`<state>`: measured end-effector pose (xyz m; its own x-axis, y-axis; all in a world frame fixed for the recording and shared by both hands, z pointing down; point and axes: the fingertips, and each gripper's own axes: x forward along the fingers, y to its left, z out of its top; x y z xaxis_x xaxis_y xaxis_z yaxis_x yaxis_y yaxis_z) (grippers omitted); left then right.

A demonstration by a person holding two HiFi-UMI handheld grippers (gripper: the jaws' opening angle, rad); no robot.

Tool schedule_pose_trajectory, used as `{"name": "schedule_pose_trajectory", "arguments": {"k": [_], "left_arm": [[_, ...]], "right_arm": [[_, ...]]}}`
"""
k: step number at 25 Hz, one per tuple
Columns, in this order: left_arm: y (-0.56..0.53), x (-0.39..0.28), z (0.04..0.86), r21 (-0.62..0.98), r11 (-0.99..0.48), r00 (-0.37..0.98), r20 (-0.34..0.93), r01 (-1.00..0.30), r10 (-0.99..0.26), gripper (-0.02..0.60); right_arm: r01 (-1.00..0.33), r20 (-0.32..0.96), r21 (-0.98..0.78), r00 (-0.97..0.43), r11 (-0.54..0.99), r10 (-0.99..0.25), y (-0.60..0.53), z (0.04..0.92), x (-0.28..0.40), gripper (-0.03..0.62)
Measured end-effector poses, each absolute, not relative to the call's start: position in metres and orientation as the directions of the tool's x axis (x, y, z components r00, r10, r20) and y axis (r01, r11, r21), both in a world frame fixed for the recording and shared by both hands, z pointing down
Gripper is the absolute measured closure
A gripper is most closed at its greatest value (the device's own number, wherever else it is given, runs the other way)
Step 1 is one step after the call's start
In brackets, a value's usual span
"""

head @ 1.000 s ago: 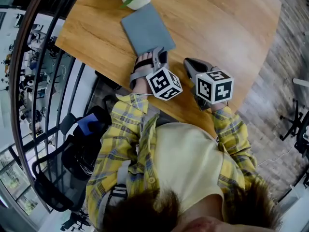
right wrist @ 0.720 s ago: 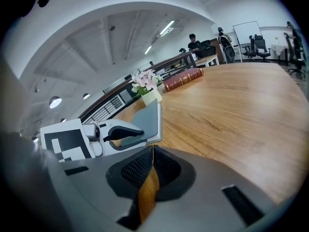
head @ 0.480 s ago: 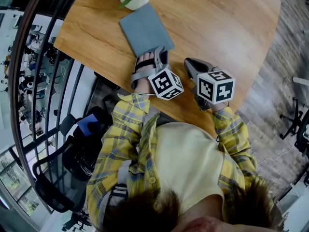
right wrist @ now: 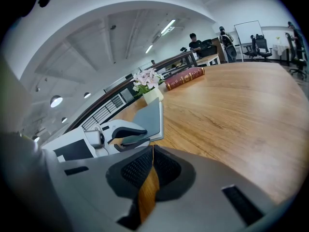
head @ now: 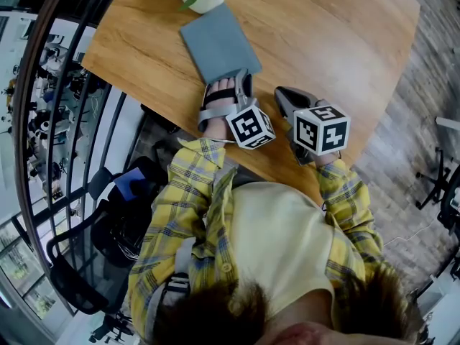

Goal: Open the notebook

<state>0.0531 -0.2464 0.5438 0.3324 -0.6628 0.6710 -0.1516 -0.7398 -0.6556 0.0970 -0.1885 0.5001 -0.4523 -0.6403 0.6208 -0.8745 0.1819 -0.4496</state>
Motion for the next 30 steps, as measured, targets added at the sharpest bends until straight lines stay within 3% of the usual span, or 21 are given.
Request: {"name": "schedule_pose_trajectory", "arguments": {"k": [7, 30], "left_arm": [[-0.245, 0.053, 0.545, -0.689, -0.714, 0.305, 0.658, -0.126, -0.689, 0.519], [-0.25, 0.054, 0.538, -0.68, -0.693, 0.309, 0.624, -0.238, -0.718, 0.565]], "right_arm": [[-0.874, 0.618, -0.447, -0.455, 0.189, -0.642, -0.185, 0.497, 0.097, 0.528], [-0.869, 0.575, -0.462, -0.445, 0.177, -0.687, -0.197, 0.492, 0.104, 0.528]]}}
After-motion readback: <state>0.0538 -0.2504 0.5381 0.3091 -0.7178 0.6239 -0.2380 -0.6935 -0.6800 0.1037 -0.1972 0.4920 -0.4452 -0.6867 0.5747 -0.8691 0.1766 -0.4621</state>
